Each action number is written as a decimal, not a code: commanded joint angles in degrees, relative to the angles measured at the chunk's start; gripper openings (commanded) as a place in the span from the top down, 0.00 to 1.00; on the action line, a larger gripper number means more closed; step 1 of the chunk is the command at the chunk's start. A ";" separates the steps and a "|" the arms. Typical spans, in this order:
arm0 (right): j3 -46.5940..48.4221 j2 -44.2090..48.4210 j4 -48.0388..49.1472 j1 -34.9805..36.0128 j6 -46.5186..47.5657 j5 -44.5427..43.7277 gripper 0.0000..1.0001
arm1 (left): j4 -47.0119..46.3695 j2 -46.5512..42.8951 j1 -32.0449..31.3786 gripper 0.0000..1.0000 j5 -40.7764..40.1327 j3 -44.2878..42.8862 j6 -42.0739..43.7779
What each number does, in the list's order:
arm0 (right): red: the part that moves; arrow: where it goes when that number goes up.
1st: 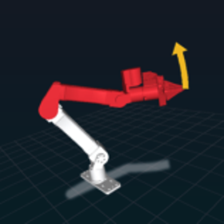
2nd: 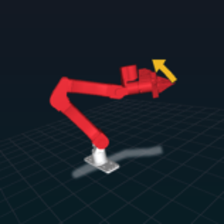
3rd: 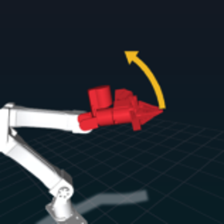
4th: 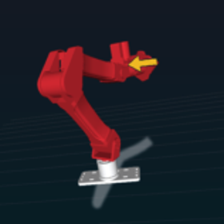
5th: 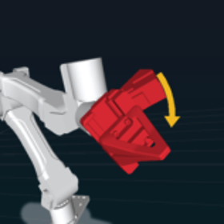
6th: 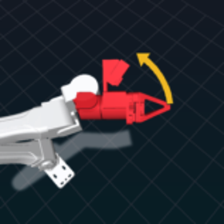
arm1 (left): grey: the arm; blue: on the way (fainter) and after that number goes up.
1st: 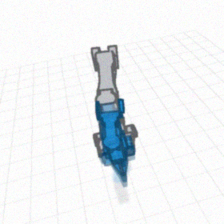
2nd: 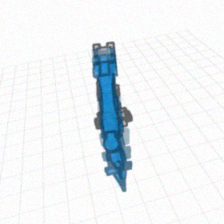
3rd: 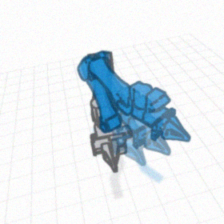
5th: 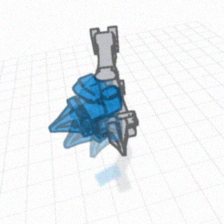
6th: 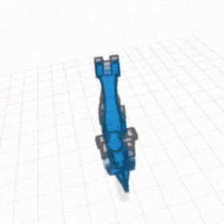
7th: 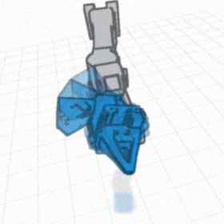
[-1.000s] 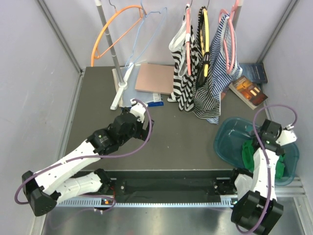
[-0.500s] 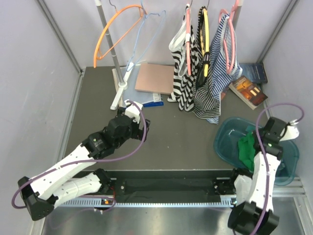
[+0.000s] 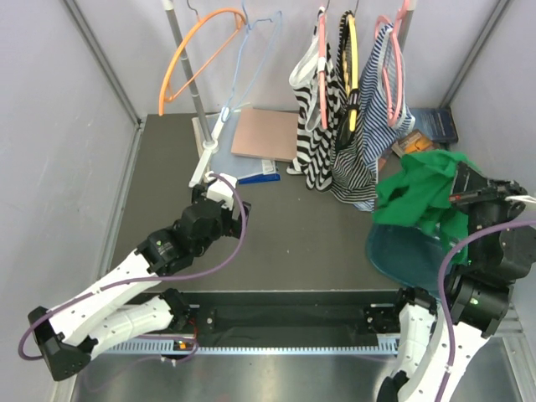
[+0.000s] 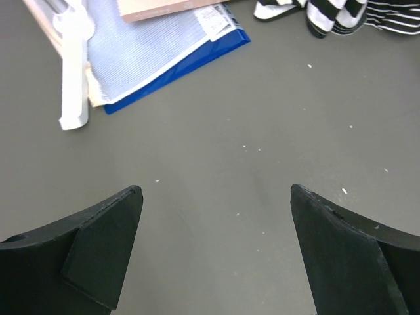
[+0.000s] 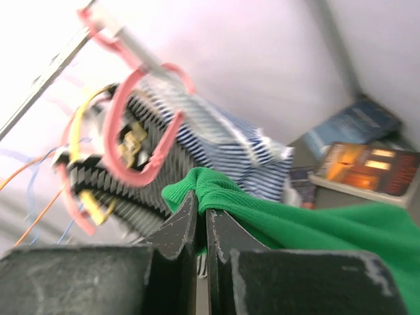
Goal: Place the tank top on the hanger
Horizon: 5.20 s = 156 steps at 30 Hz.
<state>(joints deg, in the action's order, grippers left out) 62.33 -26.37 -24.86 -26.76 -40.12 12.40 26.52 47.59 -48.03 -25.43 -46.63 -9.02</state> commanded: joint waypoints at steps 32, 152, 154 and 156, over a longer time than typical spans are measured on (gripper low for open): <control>6.49 -20.64 2.71 51.73 11.73 4.41 1.00 | -3.41 3.30 1.45 0.01 -8.05 -0.65 0.67; 9.82 -63.46 0.00 78.70 14.00 -19.52 1.00 | -10.90 -1.36 21.75 1.00 16.74 13.52 -29.22; 16.66 -61.88 -3.59 79.32 15.24 -21.45 1.00 | -9.13 -2.24 21.66 1.00 13.14 5.73 -26.69; 25.68 -61.35 -5.98 79.32 17.26 -22.68 1.00 | -6.50 -1.02 21.66 1.00 9.29 -0.36 -24.66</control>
<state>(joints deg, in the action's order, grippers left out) 72.82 -93.21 -26.33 51.62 -26.72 -6.07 18.22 47.81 -26.61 -7.57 -33.12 -39.05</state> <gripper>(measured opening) 0.024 0.029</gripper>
